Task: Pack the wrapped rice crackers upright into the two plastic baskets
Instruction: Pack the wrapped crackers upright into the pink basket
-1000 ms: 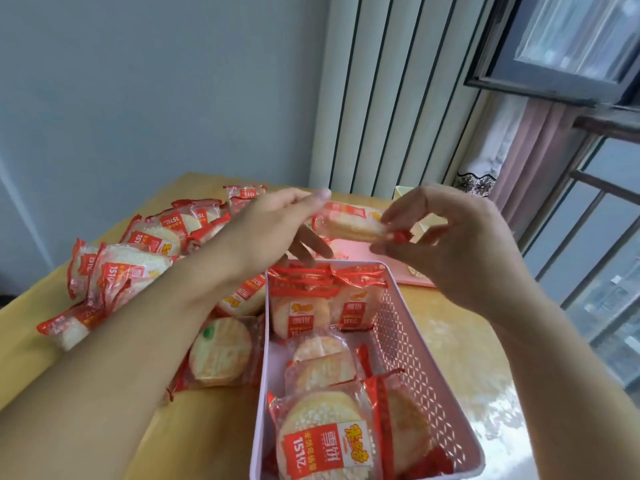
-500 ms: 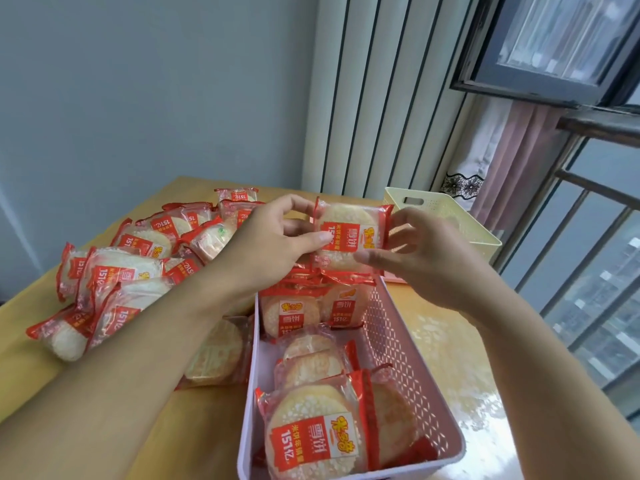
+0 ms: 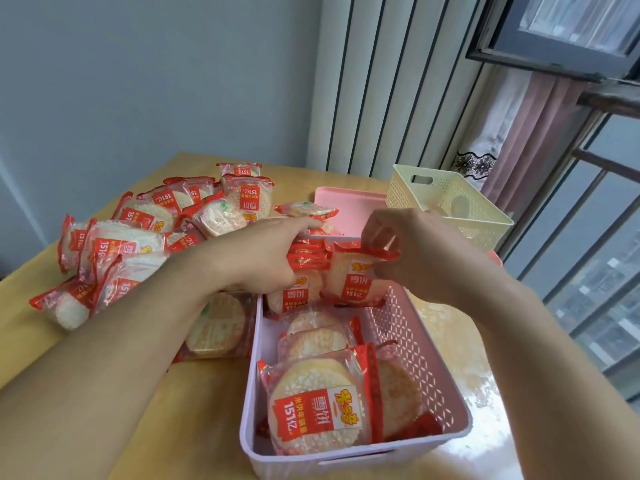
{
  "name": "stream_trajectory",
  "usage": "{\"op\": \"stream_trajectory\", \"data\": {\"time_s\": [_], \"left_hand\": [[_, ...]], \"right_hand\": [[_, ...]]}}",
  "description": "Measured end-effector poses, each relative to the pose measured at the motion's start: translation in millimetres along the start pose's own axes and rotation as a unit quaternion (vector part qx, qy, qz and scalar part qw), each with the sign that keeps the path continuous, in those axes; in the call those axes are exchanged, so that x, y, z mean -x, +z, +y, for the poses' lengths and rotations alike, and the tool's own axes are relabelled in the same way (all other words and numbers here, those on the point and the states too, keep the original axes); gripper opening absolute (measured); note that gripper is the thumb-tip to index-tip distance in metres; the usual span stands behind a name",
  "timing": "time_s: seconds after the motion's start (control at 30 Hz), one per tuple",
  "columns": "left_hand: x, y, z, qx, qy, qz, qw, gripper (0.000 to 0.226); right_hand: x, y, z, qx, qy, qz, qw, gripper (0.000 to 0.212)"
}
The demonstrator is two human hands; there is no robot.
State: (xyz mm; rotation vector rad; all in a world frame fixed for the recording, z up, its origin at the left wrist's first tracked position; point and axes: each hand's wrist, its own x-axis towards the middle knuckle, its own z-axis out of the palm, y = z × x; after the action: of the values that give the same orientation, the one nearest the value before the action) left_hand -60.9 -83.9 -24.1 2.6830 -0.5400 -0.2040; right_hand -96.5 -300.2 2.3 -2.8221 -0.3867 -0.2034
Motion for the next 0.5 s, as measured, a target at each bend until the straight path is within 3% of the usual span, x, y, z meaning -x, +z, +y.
{"op": "stream_trajectory", "data": {"time_s": [0.27, 0.5], "left_hand": [[-1, 1, -5, -0.024, 0.002, 0.007, 1.0, 0.088], [-2, 0, -5, -0.025, 0.006, 0.015, 1.0, 0.087]], "right_hand": [[-6, 25, -1, 0.092, -0.013, 0.013, 0.996, 0.027], [-5, 26, 1, 0.108, -0.01, 0.026, 0.994, 0.03]]}}
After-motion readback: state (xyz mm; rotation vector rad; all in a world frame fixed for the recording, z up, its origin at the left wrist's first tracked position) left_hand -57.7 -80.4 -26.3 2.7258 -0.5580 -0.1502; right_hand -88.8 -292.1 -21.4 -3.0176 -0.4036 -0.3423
